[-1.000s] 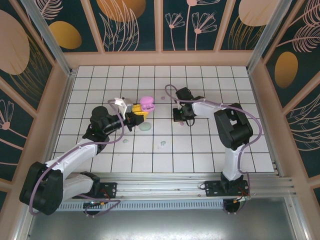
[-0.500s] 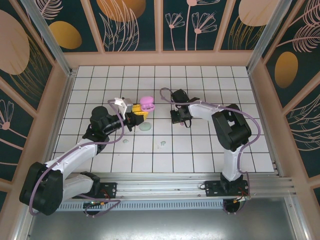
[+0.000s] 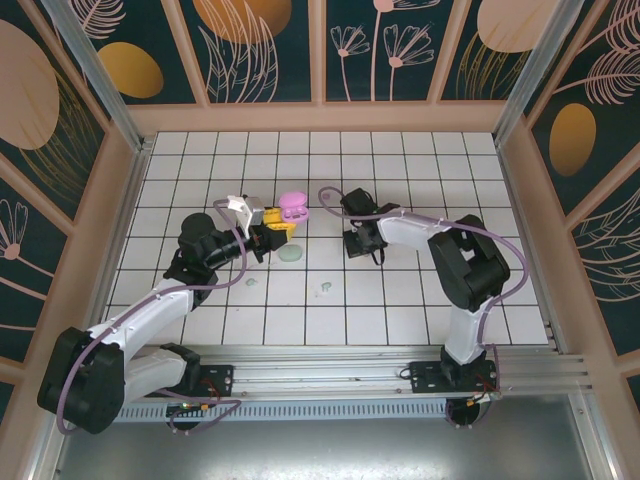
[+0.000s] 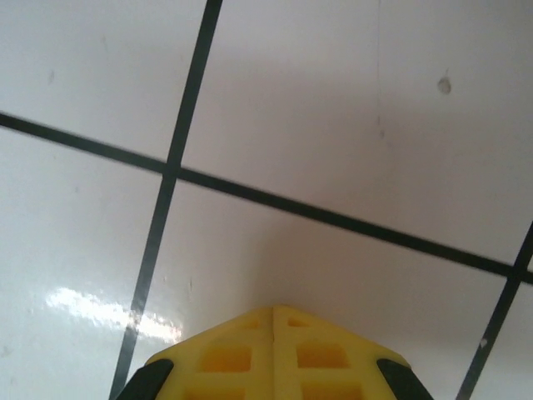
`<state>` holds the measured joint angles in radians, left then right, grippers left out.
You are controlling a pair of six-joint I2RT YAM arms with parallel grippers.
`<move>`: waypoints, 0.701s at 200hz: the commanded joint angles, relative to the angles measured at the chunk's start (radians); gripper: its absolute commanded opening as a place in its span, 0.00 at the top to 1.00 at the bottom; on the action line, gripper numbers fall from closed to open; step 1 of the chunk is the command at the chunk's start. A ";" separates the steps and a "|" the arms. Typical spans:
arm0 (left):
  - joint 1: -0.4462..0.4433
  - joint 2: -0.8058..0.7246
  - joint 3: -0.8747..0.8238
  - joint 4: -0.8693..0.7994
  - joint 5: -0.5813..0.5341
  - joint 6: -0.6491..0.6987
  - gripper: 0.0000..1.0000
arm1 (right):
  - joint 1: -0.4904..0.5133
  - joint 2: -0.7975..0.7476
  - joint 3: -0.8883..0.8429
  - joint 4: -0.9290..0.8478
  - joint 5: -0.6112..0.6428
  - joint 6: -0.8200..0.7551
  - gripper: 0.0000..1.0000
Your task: Insert the wireless bluetooth earbuds into the charging case
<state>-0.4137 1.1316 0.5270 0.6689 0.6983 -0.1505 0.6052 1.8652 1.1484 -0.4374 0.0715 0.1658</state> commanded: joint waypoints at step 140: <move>-0.008 -0.007 0.015 0.015 0.016 -0.010 1.00 | 0.034 -0.323 -0.292 0.047 -0.182 0.182 1.00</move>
<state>-0.4137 1.1309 0.5270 0.6689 0.6987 -0.1513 0.6304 1.5452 0.9371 -0.4133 -0.0368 0.2909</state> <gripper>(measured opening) 0.267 0.045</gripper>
